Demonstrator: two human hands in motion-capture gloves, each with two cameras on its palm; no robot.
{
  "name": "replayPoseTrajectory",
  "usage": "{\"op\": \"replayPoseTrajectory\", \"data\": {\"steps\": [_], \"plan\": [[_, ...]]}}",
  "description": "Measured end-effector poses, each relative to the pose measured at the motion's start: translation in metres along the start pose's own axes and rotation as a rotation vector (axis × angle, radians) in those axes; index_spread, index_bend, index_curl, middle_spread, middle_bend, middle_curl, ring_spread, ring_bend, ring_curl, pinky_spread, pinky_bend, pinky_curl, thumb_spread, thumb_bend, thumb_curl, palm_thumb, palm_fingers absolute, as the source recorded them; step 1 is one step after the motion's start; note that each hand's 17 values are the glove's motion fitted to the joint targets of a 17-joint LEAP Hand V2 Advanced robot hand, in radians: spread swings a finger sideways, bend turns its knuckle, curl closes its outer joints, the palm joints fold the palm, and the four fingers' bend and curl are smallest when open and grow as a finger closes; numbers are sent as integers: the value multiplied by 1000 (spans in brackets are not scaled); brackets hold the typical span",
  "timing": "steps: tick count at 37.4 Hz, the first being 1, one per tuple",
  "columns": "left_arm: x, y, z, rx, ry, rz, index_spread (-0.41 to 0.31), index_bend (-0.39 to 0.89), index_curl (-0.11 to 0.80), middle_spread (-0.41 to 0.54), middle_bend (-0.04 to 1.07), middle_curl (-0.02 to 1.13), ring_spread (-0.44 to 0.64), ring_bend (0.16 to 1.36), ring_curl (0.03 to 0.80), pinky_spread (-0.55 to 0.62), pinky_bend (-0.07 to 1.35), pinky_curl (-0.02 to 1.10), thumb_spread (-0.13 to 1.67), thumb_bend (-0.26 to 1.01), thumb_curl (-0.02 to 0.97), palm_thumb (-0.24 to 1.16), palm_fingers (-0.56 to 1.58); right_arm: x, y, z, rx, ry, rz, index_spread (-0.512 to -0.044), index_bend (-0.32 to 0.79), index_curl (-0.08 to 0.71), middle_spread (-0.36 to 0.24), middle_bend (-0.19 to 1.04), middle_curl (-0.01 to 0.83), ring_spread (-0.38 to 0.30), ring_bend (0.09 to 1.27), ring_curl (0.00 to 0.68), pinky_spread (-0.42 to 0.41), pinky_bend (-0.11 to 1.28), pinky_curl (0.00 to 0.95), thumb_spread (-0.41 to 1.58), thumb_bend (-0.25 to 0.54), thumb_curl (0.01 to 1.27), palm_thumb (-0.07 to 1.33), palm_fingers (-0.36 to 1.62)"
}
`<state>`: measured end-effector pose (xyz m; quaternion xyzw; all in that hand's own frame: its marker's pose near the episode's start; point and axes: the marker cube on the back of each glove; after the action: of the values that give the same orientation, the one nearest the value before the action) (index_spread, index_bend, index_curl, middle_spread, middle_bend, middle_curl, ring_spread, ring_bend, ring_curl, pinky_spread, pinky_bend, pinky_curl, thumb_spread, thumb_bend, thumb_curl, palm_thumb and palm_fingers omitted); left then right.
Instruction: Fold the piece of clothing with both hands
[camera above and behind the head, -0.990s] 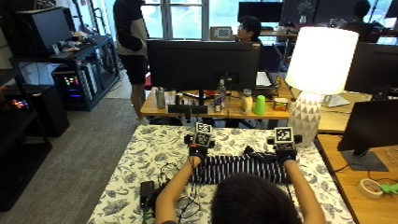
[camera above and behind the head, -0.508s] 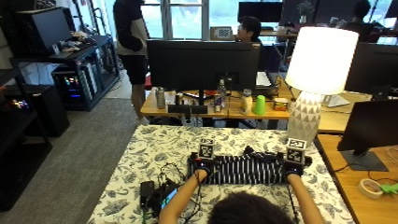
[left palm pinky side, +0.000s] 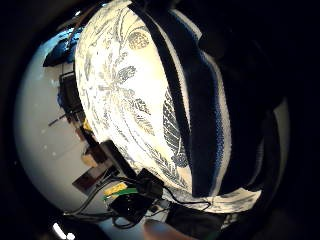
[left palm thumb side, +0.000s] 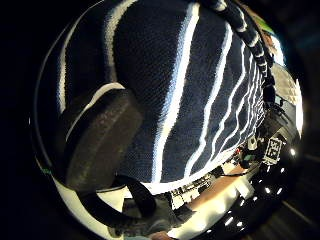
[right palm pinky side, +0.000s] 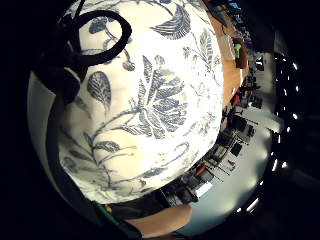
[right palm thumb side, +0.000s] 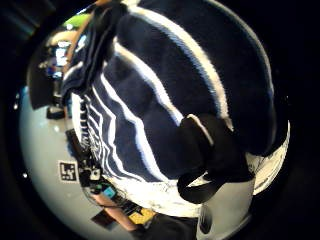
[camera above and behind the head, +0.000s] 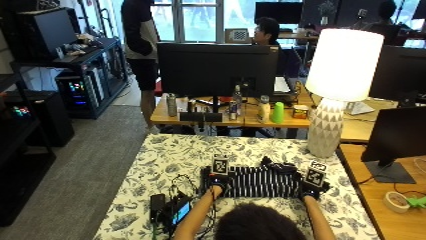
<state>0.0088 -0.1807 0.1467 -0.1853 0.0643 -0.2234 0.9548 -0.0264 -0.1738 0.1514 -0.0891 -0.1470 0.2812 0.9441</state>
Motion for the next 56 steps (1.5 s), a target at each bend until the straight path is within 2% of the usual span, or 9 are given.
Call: {"op": "replayPoseTrajectory", "data": {"steps": [6,12,19,27,34,42,48,54,56], "plan": [[1,1,0,-8,-17,-13,-30,121,226,257,165,249,366,582,356,294,756,418,1233,-15,149,83,106,-2,-7,1,110,-20,5,-183,-19,6,-34,325,445,-107,748,436,-150,889,412,1199,60,252,683,733],[1,4,1,-40,-21,-4,-28,122,227,266,174,257,374,593,352,310,769,409,1227,-14,159,80,110,-5,-36,-15,448,-46,-27,-154,11,9,-67,348,451,-165,772,439,-237,903,414,1167,91,280,805,926],[-1,4,-3,-47,-46,0,-27,121,228,264,171,262,371,613,347,304,783,403,1221,-15,168,76,124,-23,-27,-19,465,-72,-104,-166,67,43,-125,347,459,-220,787,453,-287,872,419,1074,143,337,992,1113],[-5,3,-13,-87,-20,29,-27,114,224,248,174,271,341,632,343,261,802,395,1206,-10,181,90,156,-21,-22,-41,448,-80,-81,-185,106,94,-154,351,472,-229,758,461,-302,846,429,910,97,396,1050,1175],[-24,7,-48,-28,62,-16,-24,114,223,243,167,273,316,641,340,211,823,392,1205,-9,193,116,174,-62,-70,-64,451,-134,-154,-198,120,136,-158,353,480,-228,719,459,-298,824,434,748,32,450,1055,1178],[-70,39,-106,104,109,-50,-10,128,226,232,169,277,286,660,337,181,818,382,1225,-10,195,127,207,-150,-5,-114,599,-131,-312,-213,137,185,-161,355,488,-229,681,459,-285,782,435,526,-19,525,1059,1182],[-119,49,-125,146,77,-81,-5,146,238,223,167,277,277,655,331,172,805,373,1243,-11,195,128,245,-262,41,-99,677,-76,-470,-223,137,216,-164,364,497,-229,663,463,-279,762,441,407,-25,571,1067,1187],[-163,66,-105,-204,103,-6,-8,165,262,215,157,274,279,635,322,176,785,365,1257,-11,196,130,269,-356,134,-34,595,25,-691,-230,142,244,-166,372,505,-232,651,469,-276,734,444,328,-29,605,1062,1184],[-180,71,-102,-165,99,-45,-8,161,267,214,155,272,280,631,320,177,781,363,1263,-10,196,131,272,-374,172,-8,447,23,-789,-234,131,248,-167,373,507,-233,647,471,-271,731,446,309,-38,612,1042,1176]]}}
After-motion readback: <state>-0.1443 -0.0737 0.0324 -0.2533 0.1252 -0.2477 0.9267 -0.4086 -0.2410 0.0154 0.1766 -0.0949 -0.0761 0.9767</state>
